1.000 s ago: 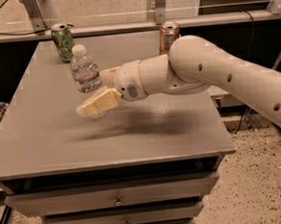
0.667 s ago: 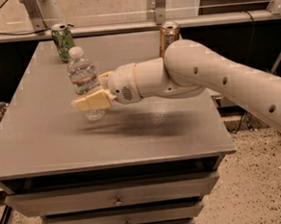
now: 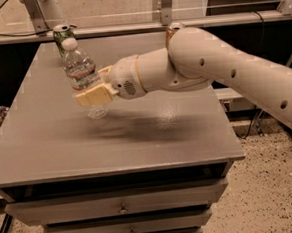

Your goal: Move water bottle near green can

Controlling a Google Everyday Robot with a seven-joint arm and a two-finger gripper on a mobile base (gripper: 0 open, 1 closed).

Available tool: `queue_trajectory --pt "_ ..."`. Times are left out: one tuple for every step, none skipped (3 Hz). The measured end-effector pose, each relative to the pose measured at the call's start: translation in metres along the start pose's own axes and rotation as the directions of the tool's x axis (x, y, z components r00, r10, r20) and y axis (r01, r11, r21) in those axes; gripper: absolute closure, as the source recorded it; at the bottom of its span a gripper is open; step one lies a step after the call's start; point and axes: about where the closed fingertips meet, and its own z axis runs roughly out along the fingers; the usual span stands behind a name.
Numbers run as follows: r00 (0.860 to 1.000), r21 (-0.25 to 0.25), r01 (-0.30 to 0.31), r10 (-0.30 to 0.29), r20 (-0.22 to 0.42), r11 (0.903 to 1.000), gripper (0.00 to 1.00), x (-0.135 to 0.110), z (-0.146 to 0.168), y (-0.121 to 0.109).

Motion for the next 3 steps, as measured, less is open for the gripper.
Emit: queue_trajectory --pt "0.992 0.055 0.112 -0.108 -0.068 0.9922 1.00 -0.028 -0.036 -0.028" --pt "0.988 0.104 0.146 -0.139 -0.069 0.9839 1.00 -0.044 -0.060 -0.048" --pt "0.988 0.099 0.145 -0.139 -0.067 0.9844 1.00 -0.045 -0.058 -0.046"
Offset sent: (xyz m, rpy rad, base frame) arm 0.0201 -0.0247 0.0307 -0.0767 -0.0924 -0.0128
